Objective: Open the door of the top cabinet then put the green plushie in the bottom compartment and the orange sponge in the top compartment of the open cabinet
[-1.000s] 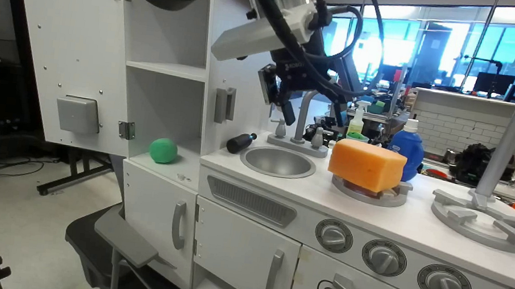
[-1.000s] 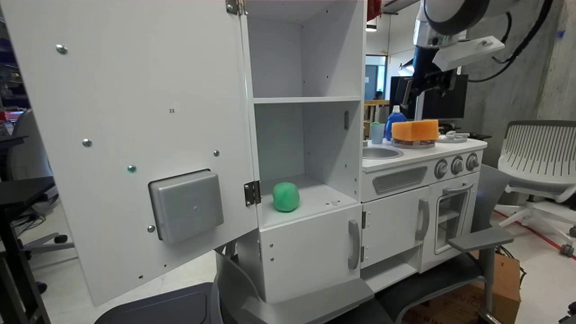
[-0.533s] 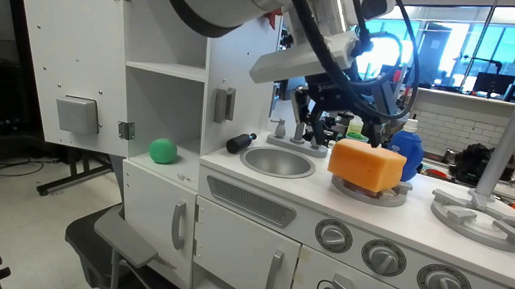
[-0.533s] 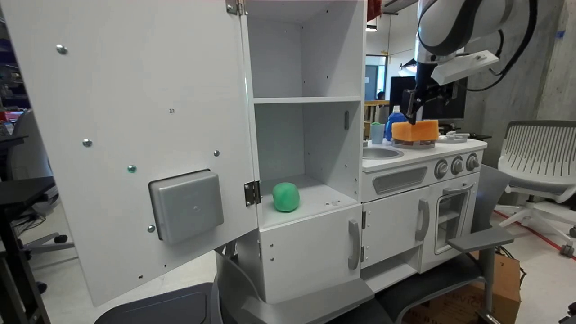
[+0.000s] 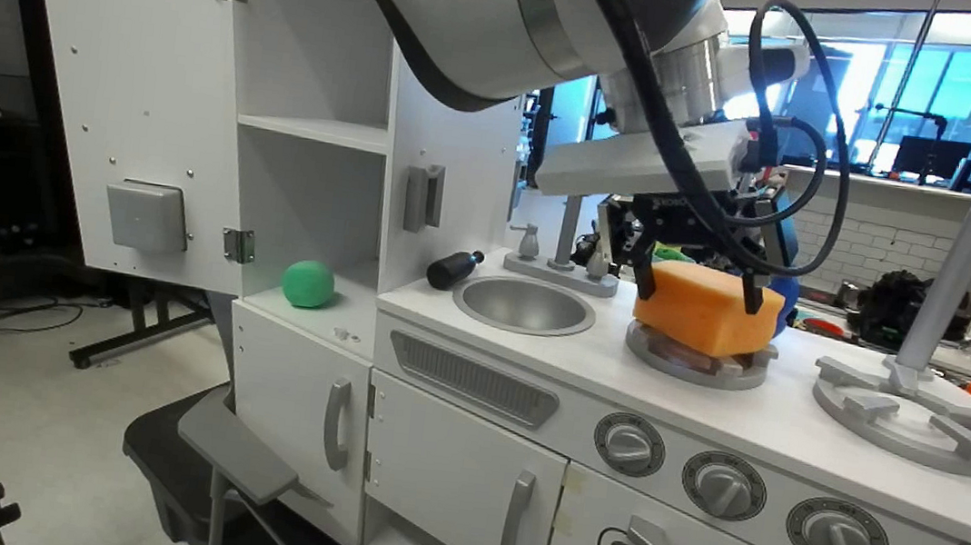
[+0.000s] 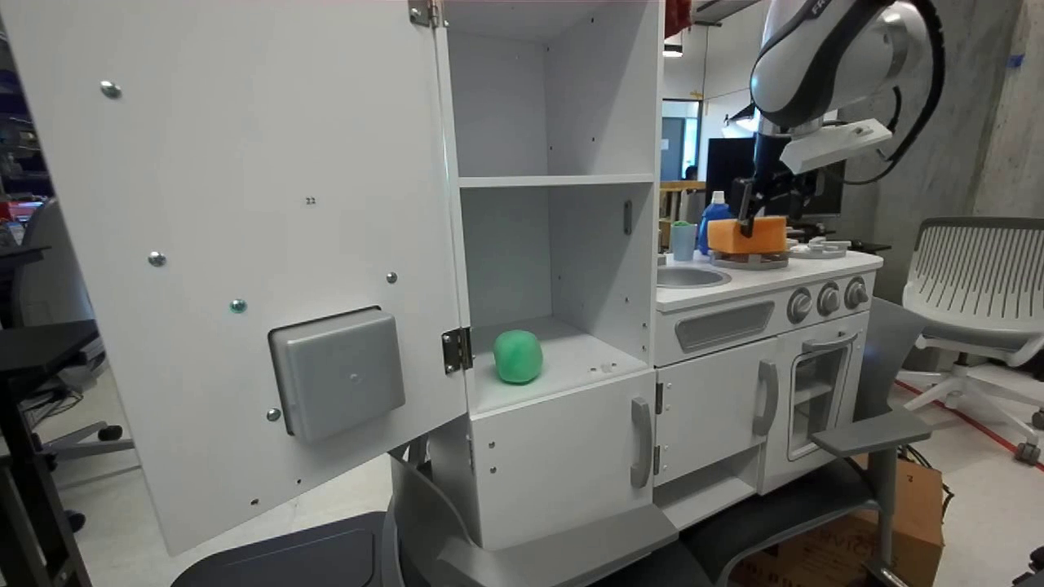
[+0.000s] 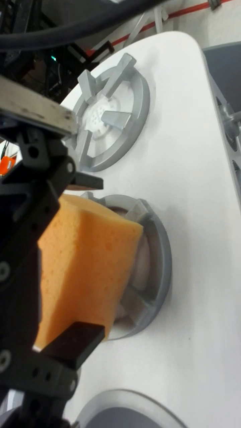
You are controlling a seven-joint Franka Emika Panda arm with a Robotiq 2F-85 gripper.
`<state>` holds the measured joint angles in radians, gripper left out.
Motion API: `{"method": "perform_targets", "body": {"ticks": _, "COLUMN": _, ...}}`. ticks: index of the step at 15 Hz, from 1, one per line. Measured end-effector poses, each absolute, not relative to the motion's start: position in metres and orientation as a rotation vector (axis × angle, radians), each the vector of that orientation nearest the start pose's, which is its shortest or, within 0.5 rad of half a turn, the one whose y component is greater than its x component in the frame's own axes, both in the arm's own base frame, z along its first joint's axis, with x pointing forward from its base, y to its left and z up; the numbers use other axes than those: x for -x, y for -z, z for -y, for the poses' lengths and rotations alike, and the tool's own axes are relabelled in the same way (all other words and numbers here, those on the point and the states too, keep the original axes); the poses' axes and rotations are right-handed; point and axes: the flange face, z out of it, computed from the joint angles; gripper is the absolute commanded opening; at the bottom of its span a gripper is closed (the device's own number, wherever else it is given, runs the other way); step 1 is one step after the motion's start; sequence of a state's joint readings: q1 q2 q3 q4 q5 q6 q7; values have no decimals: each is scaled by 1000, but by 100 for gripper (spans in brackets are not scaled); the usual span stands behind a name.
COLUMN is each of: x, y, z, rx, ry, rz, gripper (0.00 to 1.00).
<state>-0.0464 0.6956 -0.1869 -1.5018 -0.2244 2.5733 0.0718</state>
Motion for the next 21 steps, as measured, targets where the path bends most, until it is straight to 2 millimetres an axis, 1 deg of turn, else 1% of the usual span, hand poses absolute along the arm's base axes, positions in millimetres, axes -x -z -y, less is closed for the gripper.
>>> {"method": "perform_targets", "body": {"ticks": 3, "x": -746, "y": -308, "z": 136, "rx": 3330, "ry": 617, "rz": -85, "gripper": 100}}
{"method": "perform_targets", "body": {"ticks": 8, "x": -758, "y": -343, "z": 132, "rx": 3302, "ry": 602, "rz": -21, "gripper": 100}}
{"method": "perform_targets", "body": {"ticks": 11, "x": -762, "y": -352, "z": 134, "rx": 3306, "ry": 567, "rz": -14, "gripper": 100}}
{"method": "perform_targets", "body": {"ticks": 13, "x": -767, "y": -349, "z": 135, "rx": 3308, "ry": 537, "rz": -10, "gripper": 100}}
{"method": "perform_targets", "body": {"ticks": 16, "x": -779, "y": -338, "z": 139, "rx": 3289, "ry": 516, "rz": -13, "gripper": 100}}
{"method": "perform_targets", "body": {"ticks": 18, "x": -787, "y": -329, "z": 144, "rx": 3274, "ry": 497, "rz": -14, "gripper": 100}}
{"method": "perform_targets", "body": {"ticks": 21, "x": -796, "y": -308, "z": 148, "rx": 3266, "ry": 416, "rz": -6, "gripper": 100}}
